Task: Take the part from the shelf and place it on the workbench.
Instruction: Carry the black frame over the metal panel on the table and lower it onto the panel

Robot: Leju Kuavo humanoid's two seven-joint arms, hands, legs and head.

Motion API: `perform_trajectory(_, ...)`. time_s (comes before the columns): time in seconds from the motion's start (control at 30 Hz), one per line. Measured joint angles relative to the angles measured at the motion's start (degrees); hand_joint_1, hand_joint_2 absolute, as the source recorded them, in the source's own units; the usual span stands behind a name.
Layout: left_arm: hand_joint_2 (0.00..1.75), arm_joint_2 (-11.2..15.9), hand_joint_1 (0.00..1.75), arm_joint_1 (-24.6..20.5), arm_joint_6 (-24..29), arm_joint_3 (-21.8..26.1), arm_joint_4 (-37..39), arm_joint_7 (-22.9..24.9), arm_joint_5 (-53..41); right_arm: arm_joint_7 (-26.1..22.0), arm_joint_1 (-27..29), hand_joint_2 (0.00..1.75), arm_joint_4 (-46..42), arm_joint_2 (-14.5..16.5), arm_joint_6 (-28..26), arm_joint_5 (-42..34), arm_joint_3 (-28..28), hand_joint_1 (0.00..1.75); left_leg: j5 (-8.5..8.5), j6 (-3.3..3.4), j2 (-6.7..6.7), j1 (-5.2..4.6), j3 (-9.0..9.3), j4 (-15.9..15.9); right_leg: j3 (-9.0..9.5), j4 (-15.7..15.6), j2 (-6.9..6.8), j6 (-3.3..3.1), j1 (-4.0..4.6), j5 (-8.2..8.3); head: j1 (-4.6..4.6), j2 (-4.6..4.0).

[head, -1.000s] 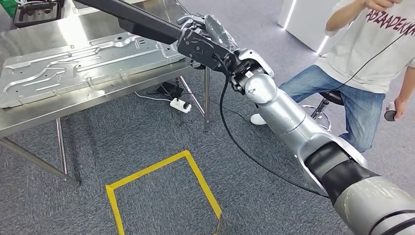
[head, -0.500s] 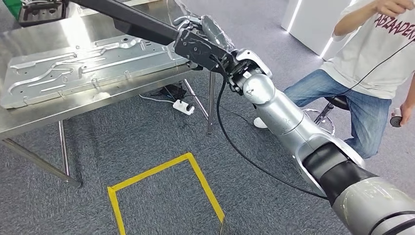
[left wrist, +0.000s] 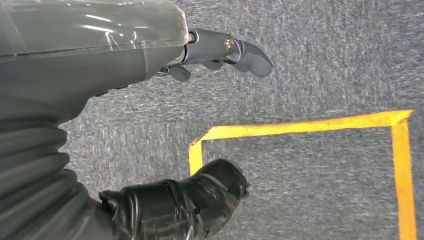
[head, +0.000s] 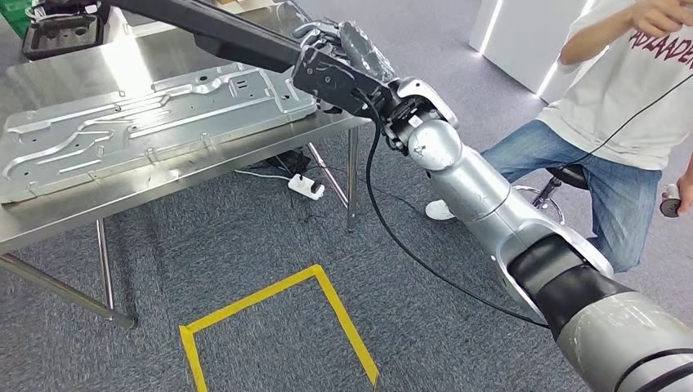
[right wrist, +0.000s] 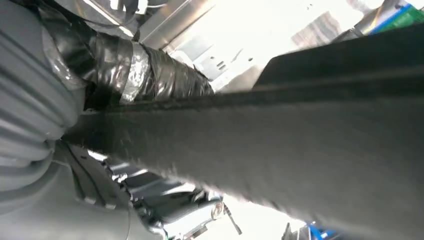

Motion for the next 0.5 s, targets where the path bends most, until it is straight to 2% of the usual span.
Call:
perform_trajectory(0.07,1.75,0.06,0.0,-0.03,0.02,0.0,0.0,-0.02,0.02,0.06,0.04,1.75,0.02,0.0,-0.01,0.03,0.0,1.75,-0.71,0.59,0.05,-0.15,1.08,-1.44,0.36,-0.12,0.03,0.66,-0.01,0.38,-0.01,0.01)
perform_trajectory(0.13,1.75,0.06,0.0,-0.03,0.04,0.0,0.0,-0.03,0.03,0.08,0.15,1.75,0.02,0.0,-0.01,0.06,0.0,1.75,-0.86,1.07,0.03,0.16,2.3,-2.43,-0.12,1.52,-0.1,1.17,-0.07,0.28,0.03,0.01)
perform_trajectory(0.2,1.75,0.04,0.0,-0.13,0.03,0.0,0.0,-0.05,0.02,0.09,0.02,1.75,0.03,0.0,-0.02,0.09,0.0,1.75,-1.16,1.54,-0.08,0.38,3.39,-2.93,-3.03,6.71,-0.18,1.54,-0.2,-1.42,0.15,0.01)
perform_trajectory(0.27,1.75,0.0,0.0,-0.13,0.02,0.01,0.0,-0.05,0.02,0.15,0.11,1.75,0.1,0.0,-0.01,0.1,0.0,1.75,-1.84,1.81,-0.18,0.38,4.06,-2.91,-7.69,13.43,-0.18,1.86,-0.23,-3.71,0.23,0.01)
perform_trajectory(0.3,1.75,-0.02,0.0,-0.05,0.01,0.01,0.0,-0.05,0.02,0.21,0.28,1.75,0.19,0.0,-0.01,0.1,0.01,1.75,-2.29,1.79,-0.22,0.4,4.51,-2.83,-9.54,15.21,-0.19,1.97,-0.28,-4.09,0.23,0.01)
perform_trajectory(0.33,1.75,-0.04,0.0,0.03,0.01,0.01,0.0,-0.05,0.03,0.27,0.43,1.75,0.3,0.0,0.0,0.1,0.01,1.75,-2.81,1.73,-0.25,0.44,5.02,-2.7,-10.57,15.27,-0.2,2.12,-0.34,-3.55,0.25,0.01)
perform_trajectory(0.37,1.75,-0.07,0.0,0.09,0.0,0.01,0.0,-0.05,0.03,0.32,0.49,1.75,0.38,0.0,-0.01,0.11,0.02,1.75,-3.42,1.59,-0.27,0.51,5.6,-2.47,-10.57,13.24,-0.22,2.25,-0.41,-1.83,0.25,0.01)
perform_trajectory(0.43,1.75,-0.1,0.0,0.11,0.0,0.0,0.0,-0.05,0.03,0.46,0.48,1.75,0.49,0.0,-0.04,0.38,0.02,1.75,-4.86,1.08,-0.31,0.65,6.62,-1.88,-8.76,6.12,-0.29,2.5,-0.61,3.32,0.25,0.01)
perform_trajectory(0.47,1.75,-0.12,0.0,0.07,0.0,0.0,0.0,-0.05,0.05,0.6,0.47,1.75,0.54,0.0,-0.07,0.67,0.03,1.75,-5.55,0.7,-0.33,0.66,6.99,-1.53,-8.0,3.18,-0.32,2.33,-0.59,4.6,0.21,0.0)
perform_trajectory(0.5,1.75,-0.12,0.0,0.02,0.0,0.0,0.0,-0.05,0.07,0.8,0.49,1.75,0.57,0.0,-0.09,0.98,0.04,1.75,-6.15,0.28,-0.31,0.63,7.11,-1.33,-7.46,1.58,-0.35,2.02,-0.51,5.33,0.21,0.0)
